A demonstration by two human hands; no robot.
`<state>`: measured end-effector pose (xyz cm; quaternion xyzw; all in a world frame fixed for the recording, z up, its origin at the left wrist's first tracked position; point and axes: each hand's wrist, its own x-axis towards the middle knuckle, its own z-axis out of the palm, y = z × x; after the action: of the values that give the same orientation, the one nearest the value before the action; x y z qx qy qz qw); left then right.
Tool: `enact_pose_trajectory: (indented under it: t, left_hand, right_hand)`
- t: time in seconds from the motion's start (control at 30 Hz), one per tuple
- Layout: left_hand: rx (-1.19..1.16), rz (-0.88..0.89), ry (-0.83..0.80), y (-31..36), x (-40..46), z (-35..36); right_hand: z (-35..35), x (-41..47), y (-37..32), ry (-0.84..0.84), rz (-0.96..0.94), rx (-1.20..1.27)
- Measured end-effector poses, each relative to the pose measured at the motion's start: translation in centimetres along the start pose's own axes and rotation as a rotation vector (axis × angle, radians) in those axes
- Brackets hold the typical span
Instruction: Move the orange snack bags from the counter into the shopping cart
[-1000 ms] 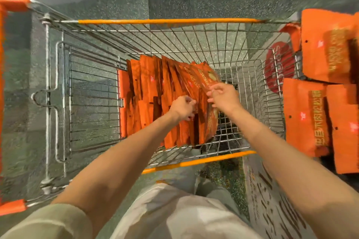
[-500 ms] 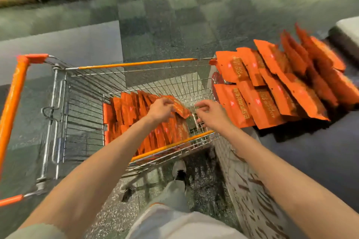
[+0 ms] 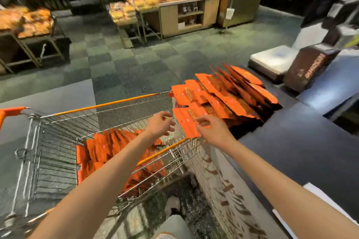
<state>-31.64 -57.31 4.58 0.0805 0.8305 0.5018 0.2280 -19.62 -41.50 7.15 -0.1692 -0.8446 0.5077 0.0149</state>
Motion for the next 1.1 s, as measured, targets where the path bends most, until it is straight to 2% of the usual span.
enact_pose_trajectory:
  t: [0.33, 0.57, 0.73, 0.93, 1.1]
  left_hand:
    - [0.006, 0.154, -0.183, 8.7, 3.9, 9.4]
    - [0.006, 0.265, -0.28, 15.5, 10.9, 14.8]
    - [0.115, 0.367, -0.292, 19.8, 18.5, 17.9]
    - [0.31, 0.467, -0.276, 22.4, 26.1, 21.2]
    - [0.479, 0.537, -0.294, 22.3, 32.3, 24.2]
  right_hand:
    - [-10.5, -0.5, 4.4, 0.222, 0.134, 0.004]
    - [-17.3, 4.5, 6.5, 0.323, 0.177, -0.051]
    - [-22.1, 9.7, 7.5, 0.423, 0.188, -0.139]
    - [-25.3, 15.2, 9.8, 0.434, 0.23, -0.269]
    - [-26.3, 20.1, 13.6, 0.359, 0.304, -0.397]
